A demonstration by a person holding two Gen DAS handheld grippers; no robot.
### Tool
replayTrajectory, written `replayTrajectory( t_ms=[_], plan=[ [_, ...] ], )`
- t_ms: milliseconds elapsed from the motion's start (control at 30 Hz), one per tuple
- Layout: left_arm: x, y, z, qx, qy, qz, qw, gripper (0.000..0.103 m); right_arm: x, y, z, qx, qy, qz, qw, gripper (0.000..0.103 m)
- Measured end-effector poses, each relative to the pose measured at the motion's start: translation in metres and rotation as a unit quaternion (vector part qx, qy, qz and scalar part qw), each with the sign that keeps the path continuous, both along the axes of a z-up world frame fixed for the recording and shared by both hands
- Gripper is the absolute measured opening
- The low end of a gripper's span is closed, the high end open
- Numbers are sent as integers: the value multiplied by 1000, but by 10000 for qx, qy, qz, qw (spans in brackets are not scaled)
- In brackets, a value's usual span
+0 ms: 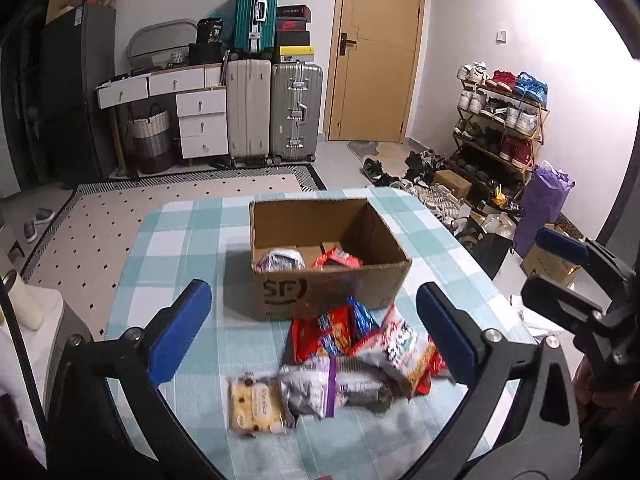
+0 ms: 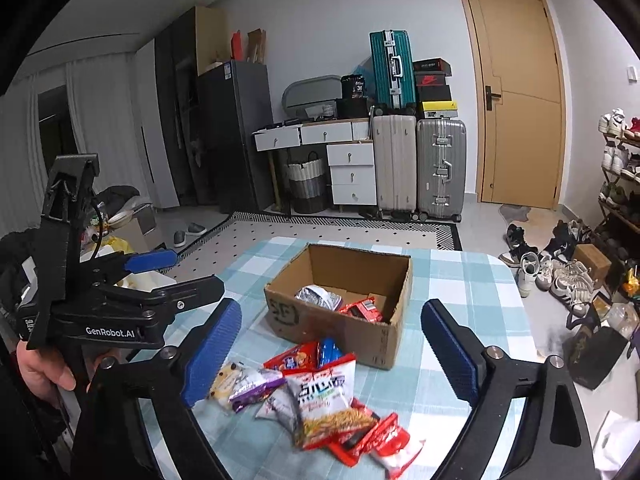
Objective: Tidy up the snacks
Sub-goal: 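Withdraw both tools from the box back toward the snack pile, then lower the right tool onto the red-and-white balloon bag and close it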
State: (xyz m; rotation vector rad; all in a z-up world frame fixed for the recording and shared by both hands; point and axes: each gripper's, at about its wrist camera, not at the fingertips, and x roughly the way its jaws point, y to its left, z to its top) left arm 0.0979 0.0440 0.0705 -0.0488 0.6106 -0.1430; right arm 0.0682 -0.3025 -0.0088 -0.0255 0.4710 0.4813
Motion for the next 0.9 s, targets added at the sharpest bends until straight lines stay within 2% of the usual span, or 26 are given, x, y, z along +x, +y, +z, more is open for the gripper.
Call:
replayTrajectory(
  t_ms=[167,467,900],
  plan=[
    [-20,-4,-11,102,-65,32,9999,102,-24,-8,-9,46,-51,-59,10000,100],
    [-28,11,-39,-52,42,263,9996,102,-42,-30,-46,280,290,-309,9987,101],
    [-38,32,-77,-217,209,510,9982,102,-40,-44,-102,225,819,-480,9952,101]
  ],
)
